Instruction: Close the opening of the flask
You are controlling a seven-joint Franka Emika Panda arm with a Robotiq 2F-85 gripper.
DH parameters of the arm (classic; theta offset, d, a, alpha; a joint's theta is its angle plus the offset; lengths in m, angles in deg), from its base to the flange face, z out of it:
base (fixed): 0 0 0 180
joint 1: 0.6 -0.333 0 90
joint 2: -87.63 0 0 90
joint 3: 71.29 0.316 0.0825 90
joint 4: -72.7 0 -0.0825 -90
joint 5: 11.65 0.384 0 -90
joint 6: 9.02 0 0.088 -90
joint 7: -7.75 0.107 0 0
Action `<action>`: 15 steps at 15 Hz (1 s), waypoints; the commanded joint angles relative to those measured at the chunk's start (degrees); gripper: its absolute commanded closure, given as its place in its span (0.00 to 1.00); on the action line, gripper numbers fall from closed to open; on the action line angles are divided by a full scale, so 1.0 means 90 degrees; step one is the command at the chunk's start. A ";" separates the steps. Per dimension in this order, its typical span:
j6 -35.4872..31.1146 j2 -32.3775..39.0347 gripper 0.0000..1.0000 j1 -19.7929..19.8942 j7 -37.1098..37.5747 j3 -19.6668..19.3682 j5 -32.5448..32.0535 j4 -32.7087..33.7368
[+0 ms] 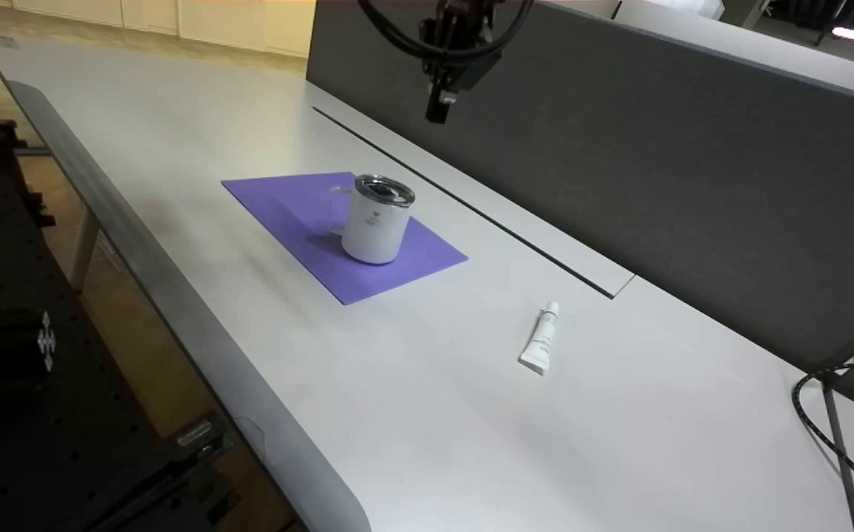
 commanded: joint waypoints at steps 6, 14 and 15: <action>-0.0937 0.0610 1.00 -0.0300 -0.0081 0.0150 -0.0057 -0.0466; -0.2006 0.1186 1.00 -0.0345 -0.0095 0.0134 -0.0120 -0.0623; -0.2112 0.1266 1.00 -0.0353 -0.0092 0.0137 -0.0112 -0.0611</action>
